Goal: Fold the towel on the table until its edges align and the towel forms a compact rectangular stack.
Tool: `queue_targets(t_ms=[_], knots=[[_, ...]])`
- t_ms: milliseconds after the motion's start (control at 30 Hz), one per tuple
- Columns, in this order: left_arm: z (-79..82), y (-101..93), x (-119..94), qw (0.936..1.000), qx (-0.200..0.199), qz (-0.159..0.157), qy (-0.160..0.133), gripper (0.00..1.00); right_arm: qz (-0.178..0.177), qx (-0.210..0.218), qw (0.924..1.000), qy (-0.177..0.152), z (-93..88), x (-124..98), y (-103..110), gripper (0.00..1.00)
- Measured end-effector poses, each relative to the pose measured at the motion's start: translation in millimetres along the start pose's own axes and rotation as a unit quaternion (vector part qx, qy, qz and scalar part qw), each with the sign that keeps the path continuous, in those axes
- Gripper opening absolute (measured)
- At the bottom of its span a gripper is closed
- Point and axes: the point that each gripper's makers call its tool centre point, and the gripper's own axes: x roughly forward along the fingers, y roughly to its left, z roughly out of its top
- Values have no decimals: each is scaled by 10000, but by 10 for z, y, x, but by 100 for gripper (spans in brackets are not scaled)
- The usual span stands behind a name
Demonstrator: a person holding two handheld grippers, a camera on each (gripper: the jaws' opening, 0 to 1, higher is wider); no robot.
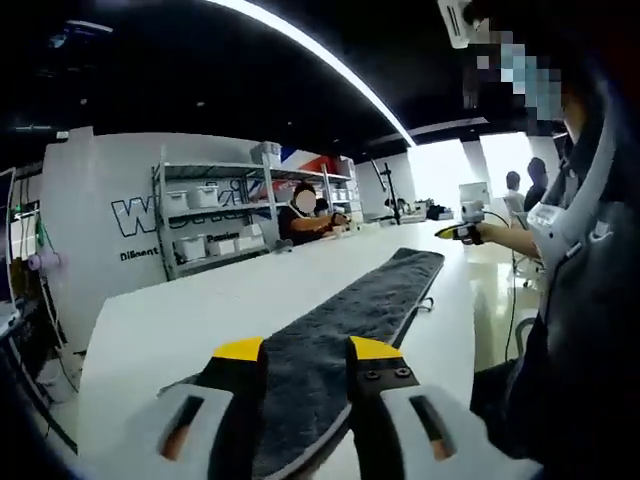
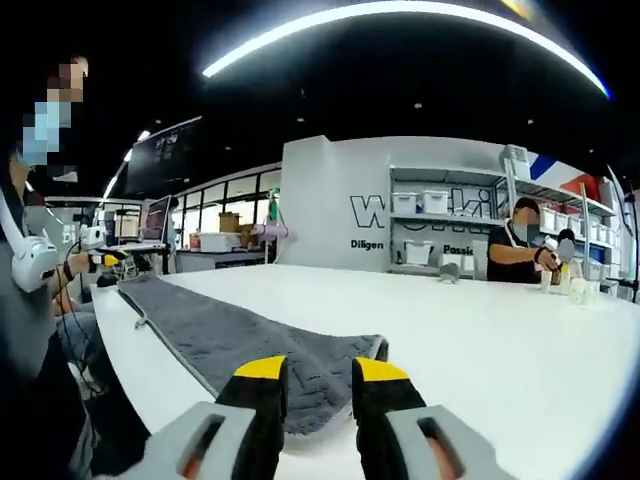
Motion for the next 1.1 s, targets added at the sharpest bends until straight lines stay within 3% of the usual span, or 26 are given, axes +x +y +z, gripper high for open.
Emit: queue_targets(t_ms=[100, 167, 300, 333, 433, 533, 667, 833, 1100], knots=[[22, -10, 14, 9996, -166, 222, -61, 48, -64, -22, 10000, -6, 45, 46, 146, 37], [-8, -42, 20, 9989, -270, 365, 73, 56, -212, 43, 9998, 2, 67, 67, 212, 37], [-22, -89, 5, 9970, -431, 623, 146, 62, -551, 26, 9980, 319, 19, 79, 309, 45], [-47, -84, -5, 9959, -498, 715, 225, 64, -611, -3, 9974, 382, 10, 80, 321, 49], [-187, -57, -51, 9903, -210, 1139, 767, 71, -716, 7, 9959, 559, -19, 97, 432, 56], [-271, -55, -78, 9849, -178, 1385, 1021, 81, -828, 99, 9937, 753, -81, 97, 472, 65], [-309, -66, -113, 9820, -339, 1504, 1090, 89, -930, 244, 9910, 930, -142, 73, 488, 73], [-358, -65, -146, 9776, -442, 1687, 1176, 99, -961, 629, 9893, 900, -150, 42, 500, 79], [-433, -48, -191, 9736, -536, 1835, 1248, 99, -912, 1190, 9849, 868, -183, 31, 519, 93]])
